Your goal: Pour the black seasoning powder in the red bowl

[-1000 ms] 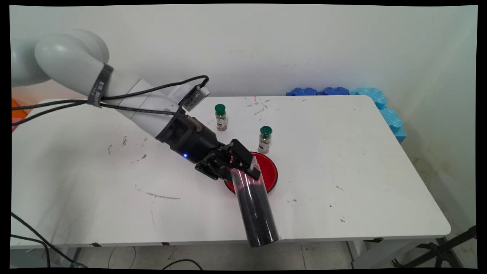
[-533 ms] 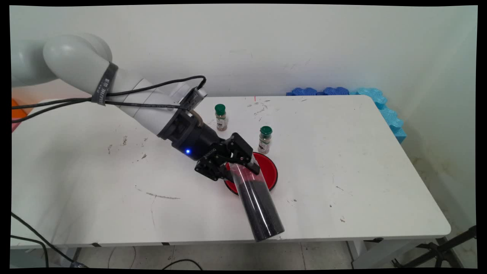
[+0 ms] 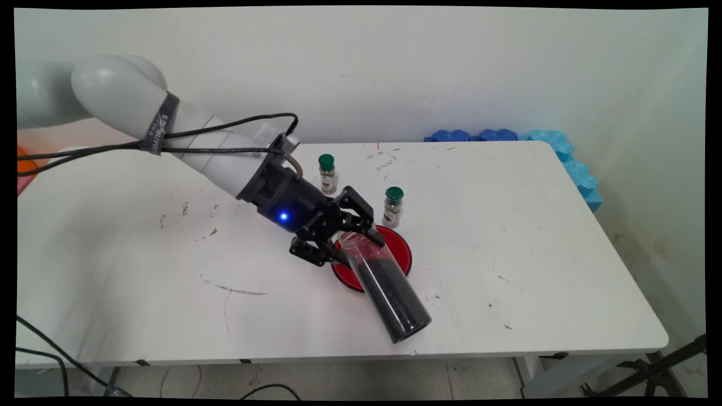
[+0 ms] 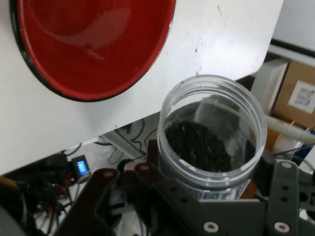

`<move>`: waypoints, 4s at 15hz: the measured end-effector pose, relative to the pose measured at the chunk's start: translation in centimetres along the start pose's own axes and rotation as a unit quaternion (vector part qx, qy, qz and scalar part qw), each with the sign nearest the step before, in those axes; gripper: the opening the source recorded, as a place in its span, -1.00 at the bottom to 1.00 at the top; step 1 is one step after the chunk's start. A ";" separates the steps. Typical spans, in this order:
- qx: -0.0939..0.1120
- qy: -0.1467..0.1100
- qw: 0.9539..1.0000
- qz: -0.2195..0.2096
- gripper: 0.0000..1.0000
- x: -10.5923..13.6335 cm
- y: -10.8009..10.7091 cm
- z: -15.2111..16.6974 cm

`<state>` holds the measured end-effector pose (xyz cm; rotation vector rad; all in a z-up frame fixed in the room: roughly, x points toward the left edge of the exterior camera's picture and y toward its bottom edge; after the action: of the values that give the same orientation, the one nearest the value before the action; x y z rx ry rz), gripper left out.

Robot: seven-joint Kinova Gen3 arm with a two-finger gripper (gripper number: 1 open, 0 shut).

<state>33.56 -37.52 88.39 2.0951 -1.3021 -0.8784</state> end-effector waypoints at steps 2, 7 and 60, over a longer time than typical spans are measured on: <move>-0.005 0.002 1.000 -0.031 -1.00 0.3 -0.1 0.0; -0.018 0.006 0.996 -0.093 -1.00 0.8 -0.2 0.3; -0.112 -0.002 0.935 -0.336 -1.00 1.4 -1.9 1.6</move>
<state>33.90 -38.13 85.67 2.3653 -0.4255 -1.2332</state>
